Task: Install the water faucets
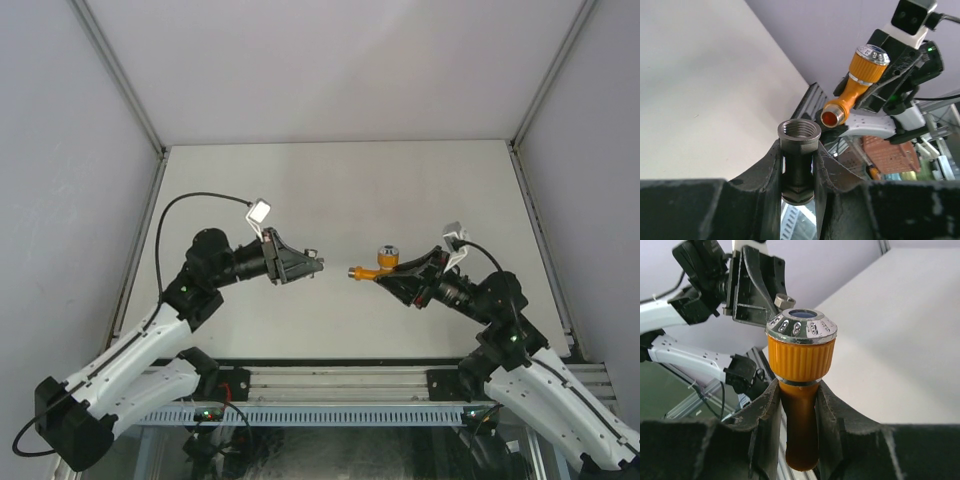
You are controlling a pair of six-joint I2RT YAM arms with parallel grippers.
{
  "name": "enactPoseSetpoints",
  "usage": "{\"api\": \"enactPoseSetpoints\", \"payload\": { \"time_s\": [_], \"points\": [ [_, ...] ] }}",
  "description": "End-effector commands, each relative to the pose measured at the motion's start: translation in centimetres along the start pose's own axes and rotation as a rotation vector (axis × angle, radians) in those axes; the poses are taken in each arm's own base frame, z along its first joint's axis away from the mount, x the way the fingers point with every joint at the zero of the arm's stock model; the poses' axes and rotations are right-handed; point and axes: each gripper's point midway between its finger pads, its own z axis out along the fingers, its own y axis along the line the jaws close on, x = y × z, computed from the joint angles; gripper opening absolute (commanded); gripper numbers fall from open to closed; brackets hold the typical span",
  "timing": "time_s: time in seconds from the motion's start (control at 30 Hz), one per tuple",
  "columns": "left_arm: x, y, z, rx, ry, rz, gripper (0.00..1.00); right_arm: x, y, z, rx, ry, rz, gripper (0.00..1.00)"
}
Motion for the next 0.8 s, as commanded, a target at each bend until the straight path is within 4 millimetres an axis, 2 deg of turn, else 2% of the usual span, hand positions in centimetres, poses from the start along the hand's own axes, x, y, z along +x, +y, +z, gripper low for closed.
{"api": "enactPoseSetpoints", "payload": {
  "time_s": [0.0,0.07,0.17,0.37,0.47,0.63,0.77],
  "points": [
    [-3.3,-5.2,-1.1,0.155,-0.107,0.018,0.00,-5.3,3.0,-0.4,-0.083,-0.145,-0.067,0.00],
    [-3.7,-6.3,-1.4,0.203,-0.127,-0.008,0.00,-5.9,3.5,-0.5,-0.108,-0.151,-0.072,0.00],
    [-4.2,-7.4,-1.7,0.247,-0.146,-0.056,0.00,-7.1,3.2,-0.4,-0.123,-0.176,-0.054,0.00],
    [-5.7,-8.6,-2.0,0.298,-0.187,-0.147,0.00,-9.8,2.4,-0.3,-0.208,-0.173,0.000,0.00],
    [-6.3,-8.7,-2.0,0.304,-0.205,-0.187,0.00,-10.3,3.1,-0.1,-0.233,-0.138,-0.076,0.00],
    [-6.8,-9.1,-1.8,0.346,-0.206,-0.277,0.00,-10.9,4.2,-0.4,-0.191,-0.173,-0.323,0.00],
    [-7.0,-9.9,-1.9,0.406,-0.192,-0.327,0.00,-11.2,6.0,-0.8,-0.235,-0.194,-0.449,0.00]
  ]
}}
